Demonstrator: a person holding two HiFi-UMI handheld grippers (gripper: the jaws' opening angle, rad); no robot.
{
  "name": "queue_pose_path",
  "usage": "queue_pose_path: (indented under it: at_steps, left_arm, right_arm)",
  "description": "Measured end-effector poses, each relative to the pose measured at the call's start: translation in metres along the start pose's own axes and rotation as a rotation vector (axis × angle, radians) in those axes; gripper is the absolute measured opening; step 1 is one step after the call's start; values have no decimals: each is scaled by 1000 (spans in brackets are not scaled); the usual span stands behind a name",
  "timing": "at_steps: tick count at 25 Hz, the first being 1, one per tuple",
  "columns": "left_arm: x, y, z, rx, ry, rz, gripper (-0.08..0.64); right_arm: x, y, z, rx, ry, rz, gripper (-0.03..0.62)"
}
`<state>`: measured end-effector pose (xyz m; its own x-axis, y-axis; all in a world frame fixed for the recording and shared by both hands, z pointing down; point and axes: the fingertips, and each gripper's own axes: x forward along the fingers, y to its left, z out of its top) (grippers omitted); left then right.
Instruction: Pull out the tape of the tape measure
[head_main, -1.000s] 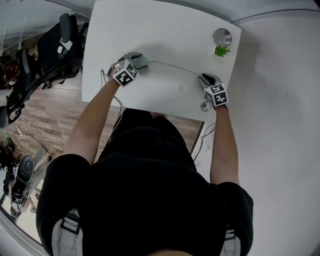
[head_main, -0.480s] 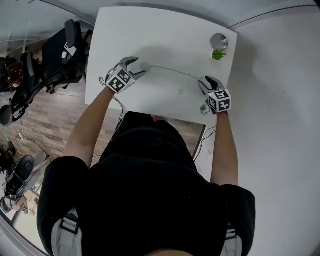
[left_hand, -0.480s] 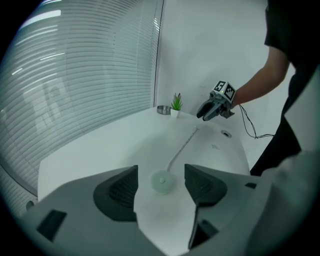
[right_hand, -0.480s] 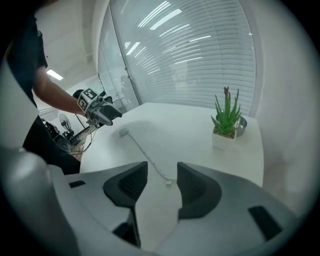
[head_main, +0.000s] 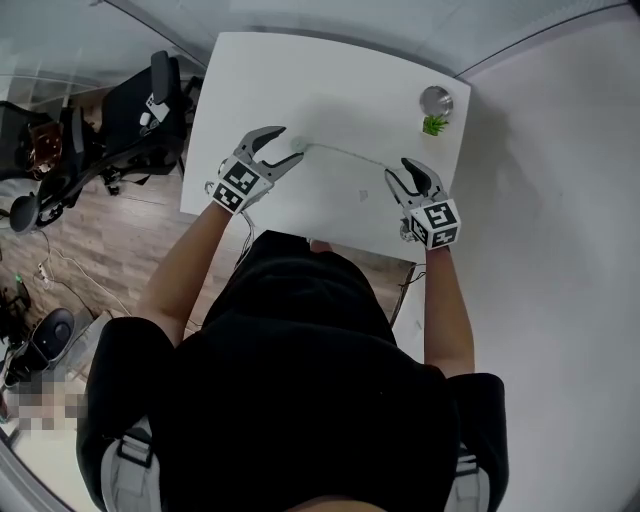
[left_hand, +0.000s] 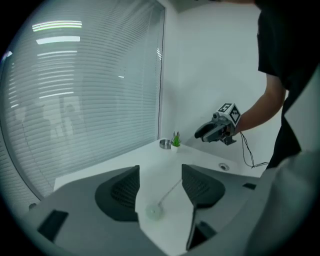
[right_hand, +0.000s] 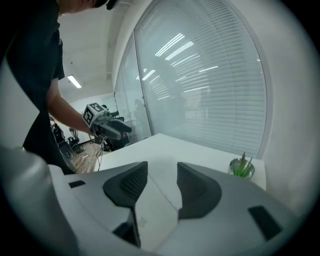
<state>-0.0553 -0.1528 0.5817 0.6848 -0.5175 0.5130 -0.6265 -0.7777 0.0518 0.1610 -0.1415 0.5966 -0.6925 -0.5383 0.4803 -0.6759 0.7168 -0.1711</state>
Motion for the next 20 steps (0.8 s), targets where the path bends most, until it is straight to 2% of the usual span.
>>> queue_pose_path:
  at_steps: [11,16,20]
  left_arm:
    - [-56,-30,98,20,-247,76,231]
    - [-73,-43,125,30,-312,97,202]
    - [-81,-54,138,24,-345,84,170]
  right_arm:
    - [-32,59,115,-76,-256,64,163]
    - [-45,77,146,-88,-337,74,142]
    - [-51,92,167,-104,-377,88,120]
